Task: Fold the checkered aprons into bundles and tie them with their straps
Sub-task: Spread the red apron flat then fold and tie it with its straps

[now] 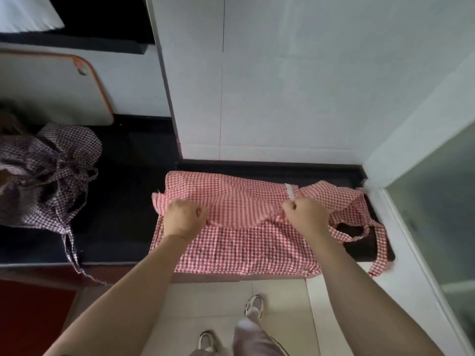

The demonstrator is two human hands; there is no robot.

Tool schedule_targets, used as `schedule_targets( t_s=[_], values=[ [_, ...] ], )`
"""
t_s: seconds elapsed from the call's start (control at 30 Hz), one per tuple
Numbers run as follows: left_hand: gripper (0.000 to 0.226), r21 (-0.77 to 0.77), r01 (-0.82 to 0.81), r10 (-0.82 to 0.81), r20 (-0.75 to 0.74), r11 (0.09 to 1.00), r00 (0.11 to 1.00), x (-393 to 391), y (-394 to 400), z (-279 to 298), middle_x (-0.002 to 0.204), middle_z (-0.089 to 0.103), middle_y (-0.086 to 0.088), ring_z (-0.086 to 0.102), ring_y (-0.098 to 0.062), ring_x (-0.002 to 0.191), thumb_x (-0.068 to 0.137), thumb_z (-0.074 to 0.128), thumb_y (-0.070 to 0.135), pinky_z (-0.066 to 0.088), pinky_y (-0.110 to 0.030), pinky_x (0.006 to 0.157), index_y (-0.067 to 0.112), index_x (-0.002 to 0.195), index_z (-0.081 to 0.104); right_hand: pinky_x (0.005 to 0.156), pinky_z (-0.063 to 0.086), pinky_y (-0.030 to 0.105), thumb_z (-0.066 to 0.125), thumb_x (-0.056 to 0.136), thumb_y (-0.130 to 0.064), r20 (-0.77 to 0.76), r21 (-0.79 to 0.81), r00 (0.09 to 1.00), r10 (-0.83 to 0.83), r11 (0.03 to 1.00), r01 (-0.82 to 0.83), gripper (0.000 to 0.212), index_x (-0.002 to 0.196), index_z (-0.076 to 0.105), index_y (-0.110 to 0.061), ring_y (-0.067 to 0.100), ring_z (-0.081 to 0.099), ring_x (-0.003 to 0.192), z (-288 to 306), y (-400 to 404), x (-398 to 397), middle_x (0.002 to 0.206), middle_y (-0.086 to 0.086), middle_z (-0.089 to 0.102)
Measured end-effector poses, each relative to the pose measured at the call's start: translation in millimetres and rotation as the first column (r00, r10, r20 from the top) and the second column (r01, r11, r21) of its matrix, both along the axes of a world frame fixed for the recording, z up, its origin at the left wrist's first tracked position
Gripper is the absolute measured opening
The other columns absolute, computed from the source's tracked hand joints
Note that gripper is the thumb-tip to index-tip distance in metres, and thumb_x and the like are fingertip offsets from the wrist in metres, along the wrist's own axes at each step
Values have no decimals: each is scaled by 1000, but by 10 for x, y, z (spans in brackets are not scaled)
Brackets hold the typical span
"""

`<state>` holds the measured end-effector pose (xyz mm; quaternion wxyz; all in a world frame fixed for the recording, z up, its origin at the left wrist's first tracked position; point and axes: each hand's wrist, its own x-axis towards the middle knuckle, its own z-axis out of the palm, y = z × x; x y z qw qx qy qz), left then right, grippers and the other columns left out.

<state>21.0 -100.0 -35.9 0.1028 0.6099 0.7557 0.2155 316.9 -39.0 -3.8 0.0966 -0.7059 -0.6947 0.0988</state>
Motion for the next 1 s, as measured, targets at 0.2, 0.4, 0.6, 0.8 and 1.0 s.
schedule_targets(
  t_s=[0.2,0.4,0.6,0.8,1.0],
  values=[
    [55,-767,-15,-245,-223,642,944,122,-133,-185,99,66,2,63,-18,91,94,43,64,50,-32,83,15,107,66,104,46,41,52,98,-41,247,-781,952,181,619,86,41,120,62,-7,29,62,114,-252,-250,-103,125,11,65],
    [45,-570,54,-193,-186,820,963,267,-46,-399,142,46,-7,47,-27,129,94,56,42,52,-43,98,25,135,51,102,45,41,55,98,-33,158,-462,979,127,886,-40,44,137,49,-15,30,56,123,-599,-214,-161,137,11,56],
    [88,-793,154,-251,2,590,968,305,35,-731,164,-21,-3,-12,-42,150,90,55,64,16,-69,114,46,156,1,117,20,61,60,88,-59,86,-648,988,124,761,-39,90,156,5,-37,41,5,151,-1043,-176,-125,166,10,-3],
    [91,-774,114,-201,-18,623,979,326,357,-840,162,-27,-1,-18,-42,149,87,52,71,15,-73,112,49,154,-4,119,17,62,58,86,-66,122,-610,975,187,789,-75,97,157,-1,-37,40,-8,151,-1229,211,-40,165,8,-13],
    [82,-766,35,-143,-75,642,987,433,568,-876,164,-20,-5,-9,-44,150,90,45,72,16,-71,112,48,155,0,119,18,61,58,88,-61,130,-592,959,251,796,-129,88,155,7,-36,39,0,151,-1242,665,-4,166,7,-5]
  ],
)
